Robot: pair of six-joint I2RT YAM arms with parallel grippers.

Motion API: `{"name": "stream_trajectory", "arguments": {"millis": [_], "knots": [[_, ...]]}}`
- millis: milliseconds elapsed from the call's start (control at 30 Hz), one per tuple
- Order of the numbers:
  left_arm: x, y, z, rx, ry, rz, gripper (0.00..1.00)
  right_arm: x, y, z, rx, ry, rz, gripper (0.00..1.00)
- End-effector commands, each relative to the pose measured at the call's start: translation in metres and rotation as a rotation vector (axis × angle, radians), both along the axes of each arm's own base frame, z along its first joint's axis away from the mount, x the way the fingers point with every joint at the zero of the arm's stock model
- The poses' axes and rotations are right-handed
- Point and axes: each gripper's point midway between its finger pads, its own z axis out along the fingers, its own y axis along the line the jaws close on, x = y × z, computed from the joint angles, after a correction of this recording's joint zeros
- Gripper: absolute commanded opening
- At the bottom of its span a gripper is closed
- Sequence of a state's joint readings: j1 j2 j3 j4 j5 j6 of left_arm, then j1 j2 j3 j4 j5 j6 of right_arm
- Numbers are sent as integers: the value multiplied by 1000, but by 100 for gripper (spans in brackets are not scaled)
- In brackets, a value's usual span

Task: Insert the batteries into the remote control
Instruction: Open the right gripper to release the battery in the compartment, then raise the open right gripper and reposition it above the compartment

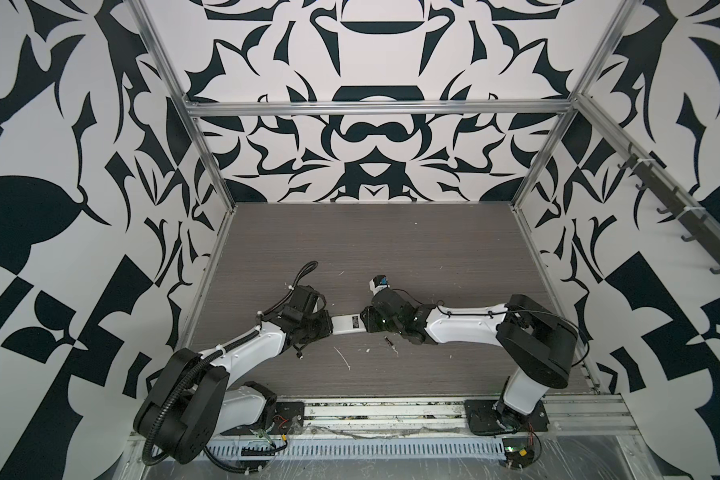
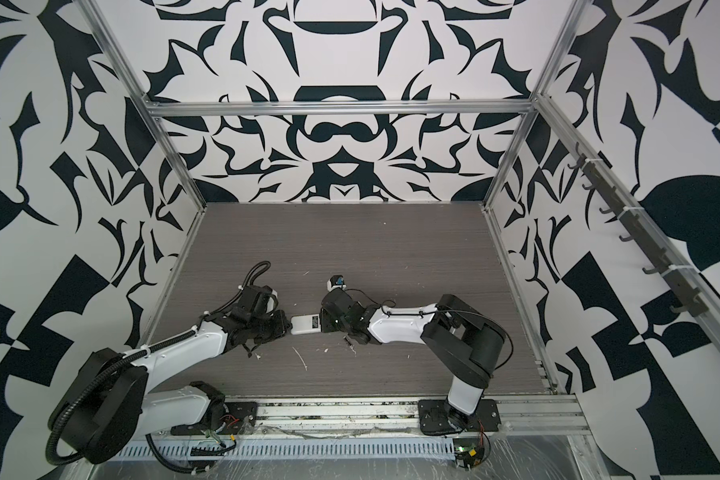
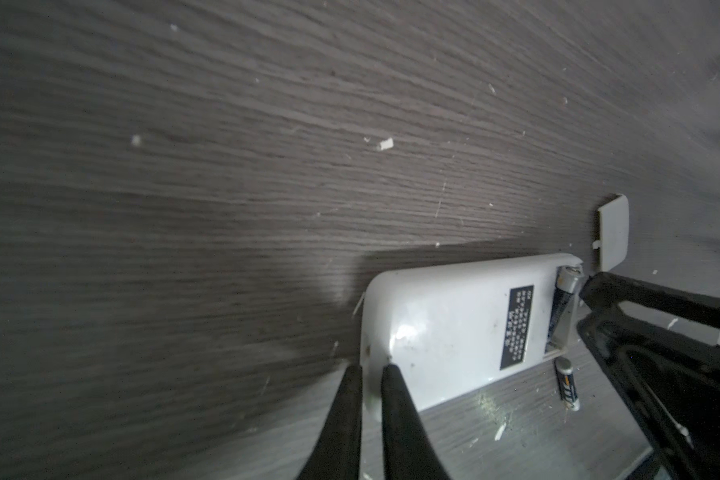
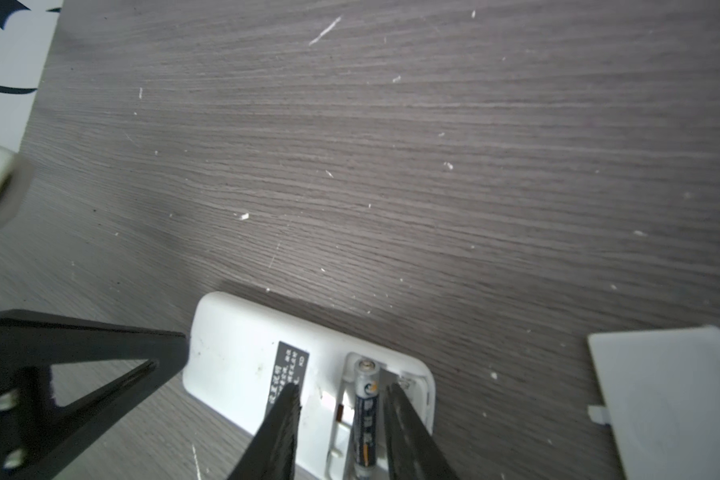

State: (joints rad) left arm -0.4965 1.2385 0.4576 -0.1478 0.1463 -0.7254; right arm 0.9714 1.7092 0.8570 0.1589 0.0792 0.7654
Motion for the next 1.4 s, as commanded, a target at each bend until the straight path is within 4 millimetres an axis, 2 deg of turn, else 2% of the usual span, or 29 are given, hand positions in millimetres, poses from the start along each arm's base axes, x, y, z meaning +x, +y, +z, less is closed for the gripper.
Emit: {"name": "stream_trajectory", "arguments": {"millis": [0, 100, 200, 300, 367, 500, 667, 733, 867, 1000, 1367], "knots": [[-10, 7, -7, 16, 29, 8, 15, 3, 2, 26, 25, -59, -2, 39], [-9, 6, -7, 14, 26, 9, 15, 3, -7, 38, -9, -95, 6, 41], [-9, 6, -7, 13, 28, 7, 15, 13, -30, 58, -153, -180, 23, 43], [-9, 5, -7, 12, 28, 2, 15, 18, -42, 89, -215, -303, 142, 55], [-8, 4, -6, 12, 28, -1, 15, 21, -44, 107, -229, -348, 280, 61], [-8, 3, -6, 12, 30, -8, 15, 22, -43, 124, -278, -398, 533, 77], [-7, 3, -6, 14, 35, -10, 15, -8, -20, 117, -229, -433, 907, 78], [-8, 3, -7, 14, 38, -11, 15, -10, -17, 115, -223, -475, 970, 80], [-9, 2, -7, 10, 40, -14, 15, -10, -17, 112, -229, -489, 1066, 80], [-10, 2, -8, 9, 48, -17, 15, -8, -21, 98, -301, -453, 1136, 78], [-10, 3, -6, 10, 45, -12, 15, 10, -12, 72, -363, -441, 1182, 70]]}}
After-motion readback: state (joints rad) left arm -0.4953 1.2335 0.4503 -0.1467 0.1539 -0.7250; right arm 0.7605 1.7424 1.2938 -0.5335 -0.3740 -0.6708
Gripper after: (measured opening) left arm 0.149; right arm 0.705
